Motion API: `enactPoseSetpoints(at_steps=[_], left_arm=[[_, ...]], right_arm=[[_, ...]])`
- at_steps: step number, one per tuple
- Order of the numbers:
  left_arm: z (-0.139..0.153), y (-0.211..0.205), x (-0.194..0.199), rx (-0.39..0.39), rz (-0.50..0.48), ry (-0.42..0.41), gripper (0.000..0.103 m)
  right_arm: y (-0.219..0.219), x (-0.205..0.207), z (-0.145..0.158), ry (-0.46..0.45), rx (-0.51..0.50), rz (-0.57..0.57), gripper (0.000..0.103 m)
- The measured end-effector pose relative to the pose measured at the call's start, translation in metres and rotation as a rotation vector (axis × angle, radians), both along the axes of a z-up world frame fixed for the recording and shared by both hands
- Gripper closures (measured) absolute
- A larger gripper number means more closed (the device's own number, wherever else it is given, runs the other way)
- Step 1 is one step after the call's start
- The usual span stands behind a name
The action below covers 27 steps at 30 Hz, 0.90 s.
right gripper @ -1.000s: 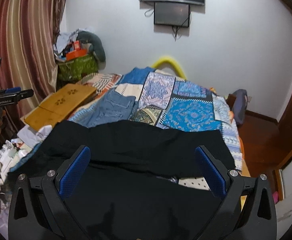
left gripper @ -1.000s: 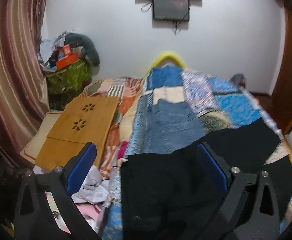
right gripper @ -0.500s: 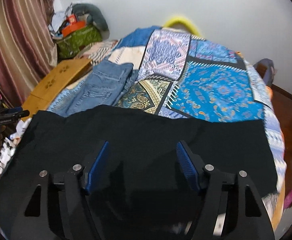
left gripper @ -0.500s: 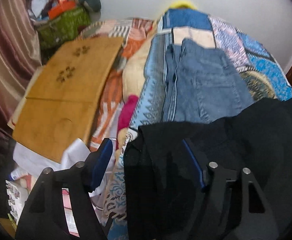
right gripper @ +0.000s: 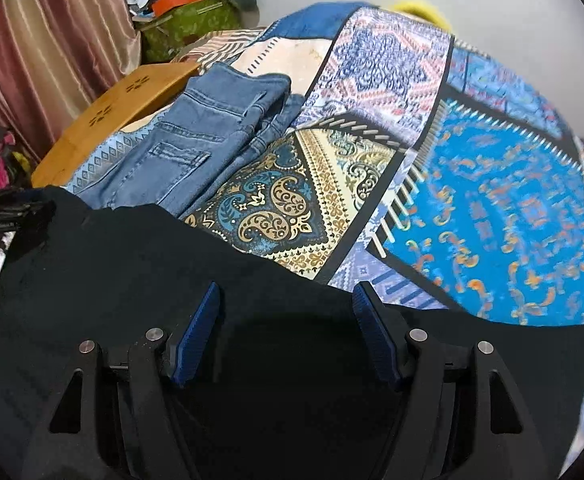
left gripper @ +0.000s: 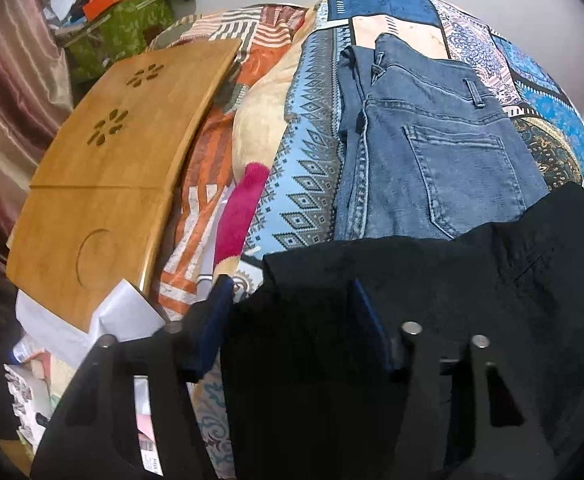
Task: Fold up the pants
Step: 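Grasp the black pants waistband with the left gripper while the right gripper grasps it too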
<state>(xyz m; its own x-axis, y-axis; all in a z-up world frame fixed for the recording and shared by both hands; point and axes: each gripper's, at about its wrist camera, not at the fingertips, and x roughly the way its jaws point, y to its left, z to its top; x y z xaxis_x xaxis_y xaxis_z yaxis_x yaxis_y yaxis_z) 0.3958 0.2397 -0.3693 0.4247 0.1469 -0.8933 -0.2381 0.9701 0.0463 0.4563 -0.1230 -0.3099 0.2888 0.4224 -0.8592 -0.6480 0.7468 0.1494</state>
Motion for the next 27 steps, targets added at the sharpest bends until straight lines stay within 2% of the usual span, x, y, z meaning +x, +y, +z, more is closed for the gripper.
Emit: enactPoseSetpoints(at_steps=[1,2,3,4,7,8,9,14,18,22,27], left_arm=[[0.001,-0.002,0.001,0.016,-0.003,-0.001,0.055],[0.003,-0.006,0.001,0.041,-0.007,-0.002,0.063],[0.006,-0.010,0.002,0.064,-0.014,-0.001,0.069],[0.007,-0.011,0.003,0.076,-0.018,0.000,0.072],[0.011,-0.018,0.008,0.135,-0.033,0.005,0.079],[0.012,-0.020,0.010,0.142,-0.036,0.003,0.081],[0.015,-0.020,0.013,0.148,-0.040,-0.004,0.084],[0.036,-0.023,0.041,0.188,-0.034,-0.070,0.085],[0.055,-0.022,0.056,0.197,-0.033,-0.135,0.086],[0.070,-0.027,0.040,0.159,-0.048,-0.178,0.086],[0.110,-0.041,0.002,0.143,-0.105,-0.240,0.087]], right_arm=[[-0.001,0.001,0.000,0.006,-0.001,-0.003,0.039],[-0.001,0.005,0.000,0.002,-0.014,-0.007,0.044],[0.000,0.003,0.001,-0.017,-0.035,-0.011,0.054],[0.001,0.000,0.001,-0.025,-0.044,-0.010,0.058],[0.001,-0.005,0.002,-0.042,-0.069,0.005,0.080],[0.001,-0.007,0.002,-0.043,-0.073,0.013,0.091],[0.000,-0.010,0.002,-0.050,-0.078,0.015,0.094],[-0.001,-0.021,0.008,-0.164,-0.110,-0.045,0.098],[-0.012,-0.023,0.024,-0.226,-0.045,-0.131,0.098],[-0.029,-0.031,0.049,-0.234,0.046,-0.172,0.098],[-0.036,-0.064,0.077,-0.264,0.095,-0.158,0.098]])
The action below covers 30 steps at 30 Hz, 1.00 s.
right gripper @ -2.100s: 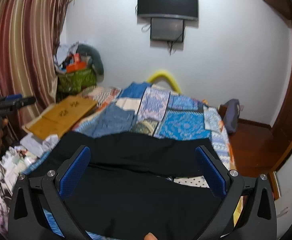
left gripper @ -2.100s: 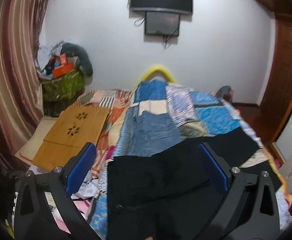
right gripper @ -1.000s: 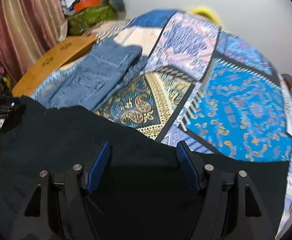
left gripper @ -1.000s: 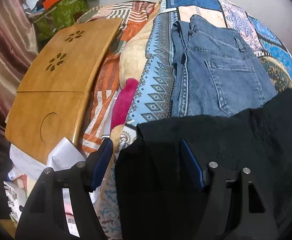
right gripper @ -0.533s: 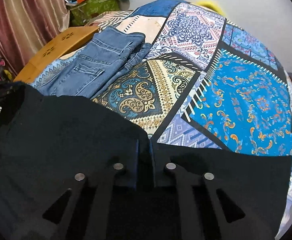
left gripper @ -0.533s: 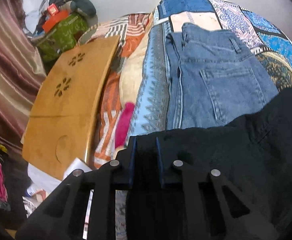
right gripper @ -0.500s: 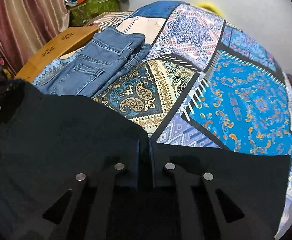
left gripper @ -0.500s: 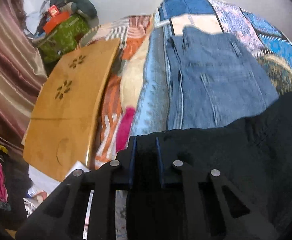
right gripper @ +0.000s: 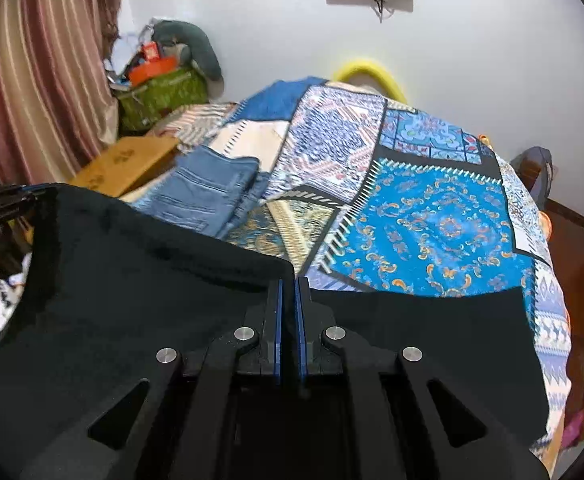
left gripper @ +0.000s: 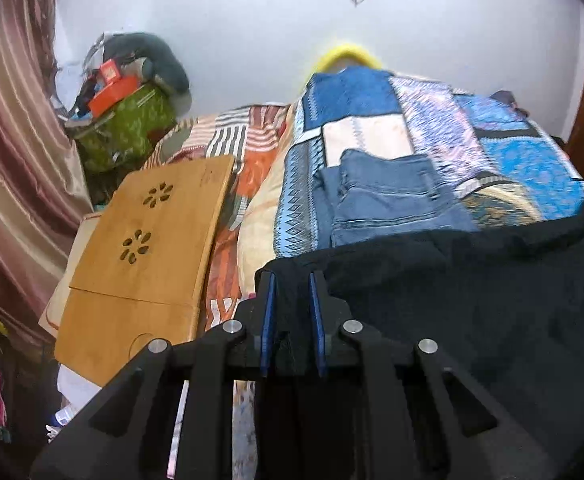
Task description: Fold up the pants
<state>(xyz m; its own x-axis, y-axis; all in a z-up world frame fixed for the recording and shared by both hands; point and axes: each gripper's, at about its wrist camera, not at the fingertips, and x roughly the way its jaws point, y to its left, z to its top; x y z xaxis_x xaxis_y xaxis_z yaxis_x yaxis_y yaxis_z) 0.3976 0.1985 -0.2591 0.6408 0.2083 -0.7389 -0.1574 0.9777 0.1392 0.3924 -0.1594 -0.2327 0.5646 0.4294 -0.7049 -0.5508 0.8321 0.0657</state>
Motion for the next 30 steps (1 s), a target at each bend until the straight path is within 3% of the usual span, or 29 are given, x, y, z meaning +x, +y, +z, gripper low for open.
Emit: enactPoseSetpoints(at_steps=[2,4,6,10,14,17,19,20,23,24,30], left_arm=[[0.014,-0.005,-0.013,-0.011,-0.018,-0.006,0.088],[0.029,-0.009,-0.030,-0.015,-0.029,-0.018,0.100],[0.041,-0.010,-0.048,-0.022,-0.033,-0.029,0.103],[0.059,-0.013,-0.088,-0.010,-0.038,-0.061,0.103],[0.054,-0.010,-0.106,0.002,-0.012,-0.018,0.102],[0.038,0.002,-0.103,-0.070,0.008,0.047,0.089],[0.026,0.011,-0.094,-0.111,0.021,0.085,0.070],[0.021,0.013,-0.089,-0.126,0.022,0.089,0.055],[0.004,0.020,-0.064,-0.127,0.029,0.090,0.026],[-0.003,0.024,-0.051,-0.133,0.039,0.095,0.022],[-0.052,0.044,0.019,-0.244,0.065,0.191,0.022]], right_arm=[[-0.002,-0.017,0.008,-0.016,0.007,0.005,0.098],[-0.005,-0.032,0.014,-0.020,0.028,0.001,0.098],[-0.008,-0.051,0.021,-0.026,0.045,0.001,0.098],[-0.009,-0.086,0.029,-0.026,0.067,0.009,0.098],[-0.006,-0.110,0.026,-0.025,0.041,0.028,0.098],[-0.007,-0.113,0.017,-0.008,0.041,0.016,0.098],[-0.009,-0.107,0.014,-0.004,0.052,0.002,0.098],[-0.011,-0.102,0.013,0.001,0.062,-0.004,0.098],[-0.013,-0.096,0.013,0.005,0.088,-0.022,0.098],[-0.013,-0.091,0.012,0.006,0.090,-0.025,0.098],[-0.015,-0.046,-0.005,0.014,0.066,-0.055,0.098]])
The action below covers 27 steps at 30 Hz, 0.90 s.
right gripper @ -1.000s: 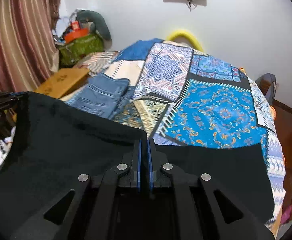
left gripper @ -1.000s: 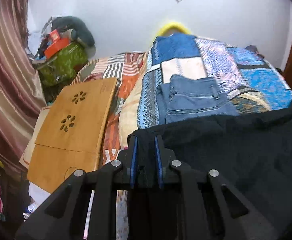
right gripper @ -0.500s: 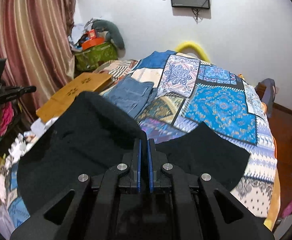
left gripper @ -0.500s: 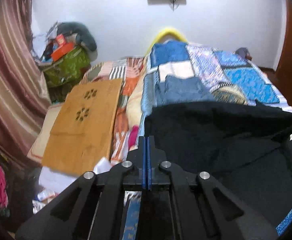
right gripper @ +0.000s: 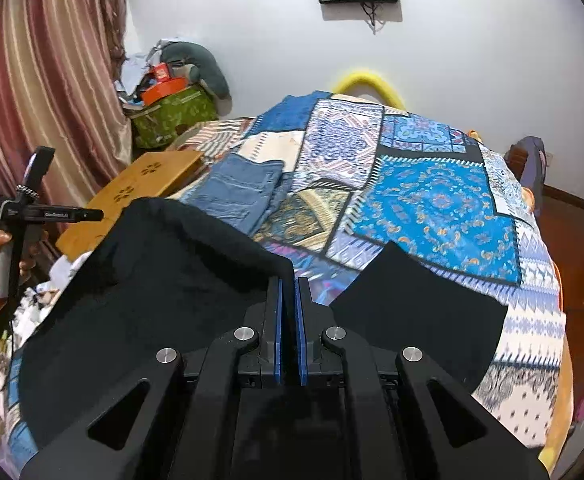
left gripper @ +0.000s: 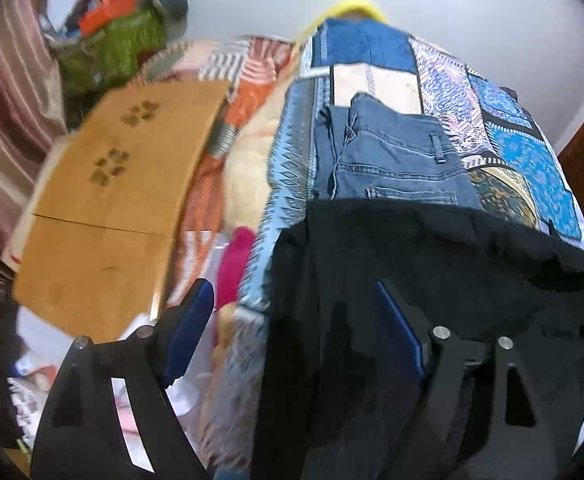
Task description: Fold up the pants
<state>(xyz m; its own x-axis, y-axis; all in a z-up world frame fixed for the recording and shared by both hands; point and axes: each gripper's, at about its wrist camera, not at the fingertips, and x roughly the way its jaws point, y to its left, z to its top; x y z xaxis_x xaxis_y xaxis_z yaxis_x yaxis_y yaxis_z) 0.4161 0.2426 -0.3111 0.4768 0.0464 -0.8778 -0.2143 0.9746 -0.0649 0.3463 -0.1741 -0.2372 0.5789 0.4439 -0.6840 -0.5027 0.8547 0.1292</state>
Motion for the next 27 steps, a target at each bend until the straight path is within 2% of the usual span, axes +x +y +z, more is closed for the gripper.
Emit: enactPoseSetpoints(at_steps=[6,11,13,14,15,16,17,18,19,23,27], left_arm=[[-0.041,0.005,0.046,-0.015,-0.009,0.047,0.022],[-0.075,0.007,0.067,-0.088,-0.029,0.121,0.022],[-0.081,0.003,0.068,-0.065,-0.041,0.120,0.023],[-0.082,-0.001,0.066,-0.024,-0.045,0.109,0.029],[-0.082,-0.004,0.065,0.006,-0.040,0.101,0.039],[-0.081,-0.006,0.063,0.026,-0.035,0.092,0.044],[-0.078,-0.008,0.061,0.033,-0.042,0.082,0.055],[-0.075,-0.011,0.058,0.043,-0.053,0.076,0.077],[-0.071,-0.016,0.055,0.046,-0.077,0.081,0.086],[-0.057,-0.026,0.047,0.112,-0.086,0.086,0.089],[-0.019,-0.027,0.024,0.102,-0.081,0.019,0.092]], right_arm=[[0.000,0.039,-0.017,0.030,0.004,-0.013,0.098],[0.000,0.054,-0.035,0.066,0.006,-0.016,0.098],[-0.001,0.057,-0.041,0.082,0.006,-0.018,0.098],[-0.001,0.059,-0.042,0.088,0.007,-0.018,0.098],[-0.002,0.060,-0.044,0.095,0.006,-0.018,0.098],[-0.002,0.059,-0.047,0.101,0.007,-0.019,0.098],[-0.002,0.060,-0.046,0.105,0.011,-0.020,0.098],[-0.003,0.059,-0.046,0.109,0.016,-0.022,0.098],[-0.004,0.055,-0.045,0.110,0.025,-0.023,0.098],[-0.003,0.048,-0.033,0.092,0.039,-0.018,0.098],[-0.001,0.031,-0.012,0.050,0.034,-0.002,0.098]])
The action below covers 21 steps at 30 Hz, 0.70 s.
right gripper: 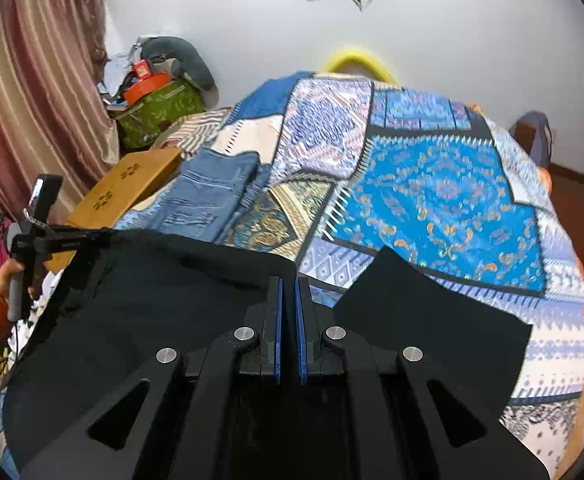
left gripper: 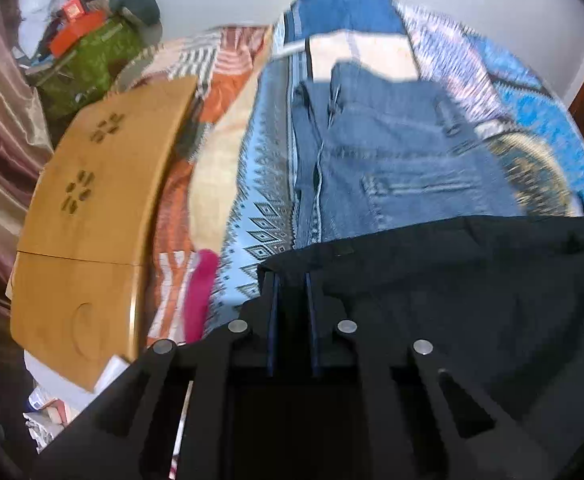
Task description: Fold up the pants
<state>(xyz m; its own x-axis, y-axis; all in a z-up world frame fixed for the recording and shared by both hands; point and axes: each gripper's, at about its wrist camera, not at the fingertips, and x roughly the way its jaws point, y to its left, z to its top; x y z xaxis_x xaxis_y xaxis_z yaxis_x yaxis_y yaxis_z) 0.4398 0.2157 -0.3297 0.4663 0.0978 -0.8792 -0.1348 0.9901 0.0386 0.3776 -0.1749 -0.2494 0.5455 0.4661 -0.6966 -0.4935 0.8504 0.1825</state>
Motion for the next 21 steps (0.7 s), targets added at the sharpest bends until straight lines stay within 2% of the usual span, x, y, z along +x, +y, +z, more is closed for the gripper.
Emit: enactPoseSetpoints(at_steps=[6,12,15,21], left_arm=[[0.075,-0.009,-0.056,0.033,-0.028,-0.139,0.094],[0.122,-0.029,-0.124,0.042,-0.074,-0.219,0.094],[0.126,-0.038,-0.153,0.085,-0.089,-0.223,0.094],[0.121,-0.042,-0.215,0.106,-0.088,-0.236,0.094]], right_arm=[[-0.004,-0.034,0.034,-0.053,0.016,0.009,0.098],[-0.017,-0.081,0.055,-0.084,0.030,-0.009,0.098],[-0.026,-0.109,0.063,-0.097,0.053,-0.020,0.098],[-0.038,-0.152,0.068,-0.104,0.087,-0.022,0.098]])
